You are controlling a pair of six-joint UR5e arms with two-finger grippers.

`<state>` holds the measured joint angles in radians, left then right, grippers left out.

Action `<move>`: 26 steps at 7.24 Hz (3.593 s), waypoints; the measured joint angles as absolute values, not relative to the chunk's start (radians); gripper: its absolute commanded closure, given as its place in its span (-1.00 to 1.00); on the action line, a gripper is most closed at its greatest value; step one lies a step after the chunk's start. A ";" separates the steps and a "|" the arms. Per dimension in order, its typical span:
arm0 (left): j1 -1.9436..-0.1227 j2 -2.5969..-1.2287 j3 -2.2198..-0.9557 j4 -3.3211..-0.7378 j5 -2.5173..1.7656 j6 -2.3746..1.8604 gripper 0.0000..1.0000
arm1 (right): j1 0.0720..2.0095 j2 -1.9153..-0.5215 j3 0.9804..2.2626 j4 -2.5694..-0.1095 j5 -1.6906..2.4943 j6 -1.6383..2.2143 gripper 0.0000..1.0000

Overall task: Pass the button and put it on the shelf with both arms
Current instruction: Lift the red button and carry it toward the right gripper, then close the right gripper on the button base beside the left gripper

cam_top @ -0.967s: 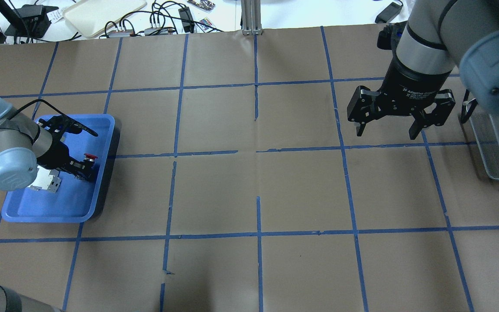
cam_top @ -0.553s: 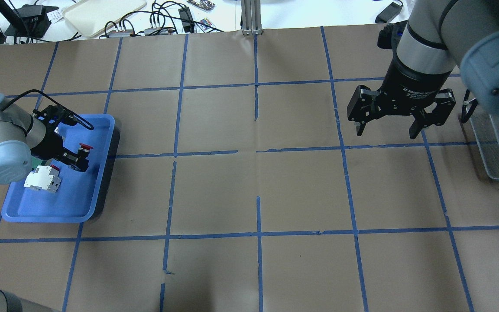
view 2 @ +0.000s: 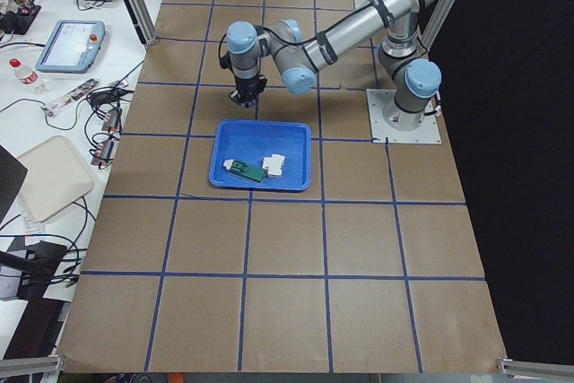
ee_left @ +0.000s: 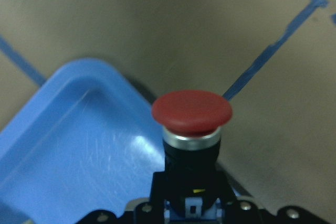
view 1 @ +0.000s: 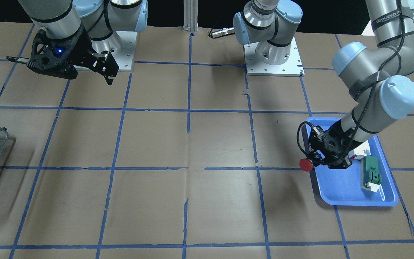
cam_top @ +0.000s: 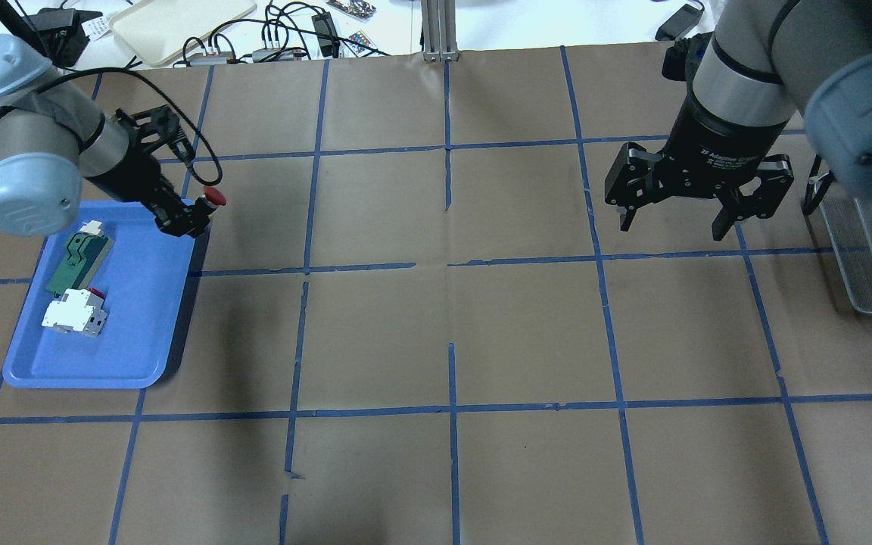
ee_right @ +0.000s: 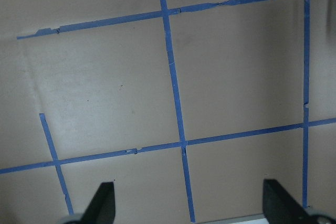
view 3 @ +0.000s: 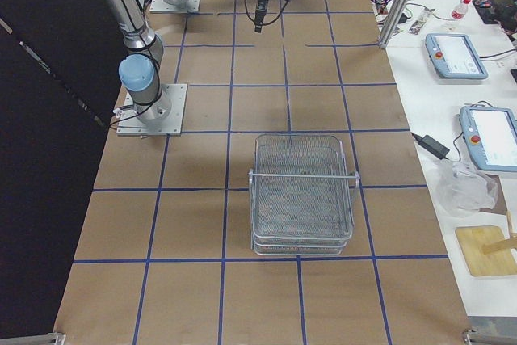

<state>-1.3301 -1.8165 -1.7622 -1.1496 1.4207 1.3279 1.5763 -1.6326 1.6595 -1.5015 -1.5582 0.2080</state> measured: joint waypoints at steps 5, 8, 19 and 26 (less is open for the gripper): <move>-1.684 -1.744 -1.631 -1.242 1.231 1.318 1.00 | 1.377 -1.605 1.650 -1.506 -1.058 0.469 -1.00; -1.797 -1.717 -1.619 -1.163 1.141 1.291 1.00 | 1.350 -1.601 1.663 -1.507 -0.787 0.799 -1.00; -1.922 -1.715 -1.616 -0.977 1.107 1.084 1.00 | 1.365 -1.604 1.723 -1.594 -0.659 1.079 -1.00; -1.924 -1.718 -1.619 -0.948 1.104 1.062 1.00 | 1.383 -1.595 1.749 -1.631 -0.628 1.124 -0.49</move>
<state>-1.9236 -1.7181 -1.6186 -0.9476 1.1045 1.0624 1.3833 -1.5947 1.7494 -1.6312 -0.6277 1.1243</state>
